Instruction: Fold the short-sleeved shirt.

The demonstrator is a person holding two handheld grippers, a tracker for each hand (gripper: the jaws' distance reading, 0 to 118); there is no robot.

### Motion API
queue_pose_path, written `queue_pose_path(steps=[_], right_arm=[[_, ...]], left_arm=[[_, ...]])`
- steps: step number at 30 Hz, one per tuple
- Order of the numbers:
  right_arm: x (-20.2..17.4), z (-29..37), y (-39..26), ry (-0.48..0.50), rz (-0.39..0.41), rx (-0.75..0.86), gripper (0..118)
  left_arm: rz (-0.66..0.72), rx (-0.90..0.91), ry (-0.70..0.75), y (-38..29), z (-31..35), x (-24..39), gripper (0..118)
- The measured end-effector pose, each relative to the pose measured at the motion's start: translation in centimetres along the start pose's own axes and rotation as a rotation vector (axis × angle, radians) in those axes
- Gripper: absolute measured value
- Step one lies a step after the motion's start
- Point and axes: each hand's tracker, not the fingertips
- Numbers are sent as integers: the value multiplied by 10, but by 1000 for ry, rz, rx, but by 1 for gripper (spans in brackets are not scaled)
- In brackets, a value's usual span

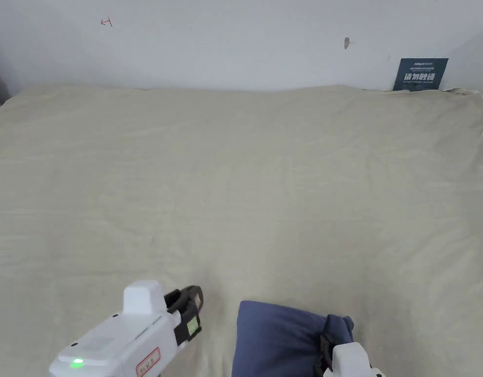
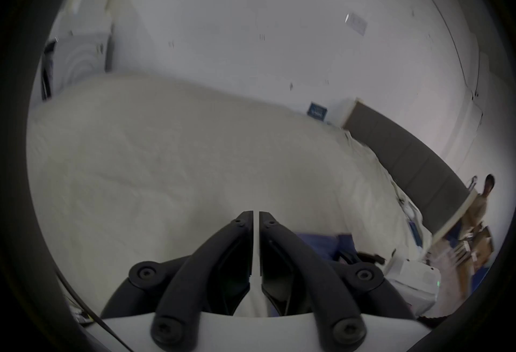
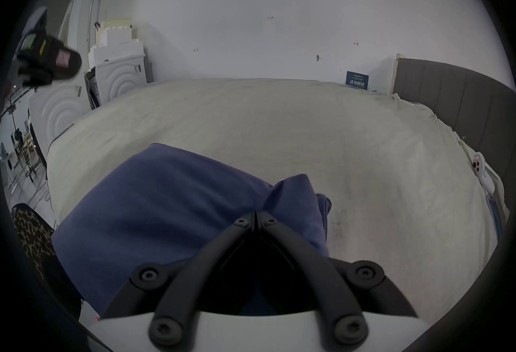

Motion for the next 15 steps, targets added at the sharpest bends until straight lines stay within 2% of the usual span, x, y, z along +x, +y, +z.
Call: queue_pose_path(steps=[2,4,7,8,15], right_arm=[[-1,0,2,0,2,0,0],[-3,1,3,-4,15,-1,0],[-1,2,4,1,-2,-4,0],[-1,2,4,2,-3,-5,0],[-2,4,5,-5,-37,-11,0]], left_arm=[[39,-129,-40,-4,-18,-1,37],[108,-263,-70,-9,-41,-4,41],[156,-404,-133,-17,-68,-10,89],[168,-419,-137,-18,-74,-12,97],[269,-567,-254,-27,-115,-33,98]])
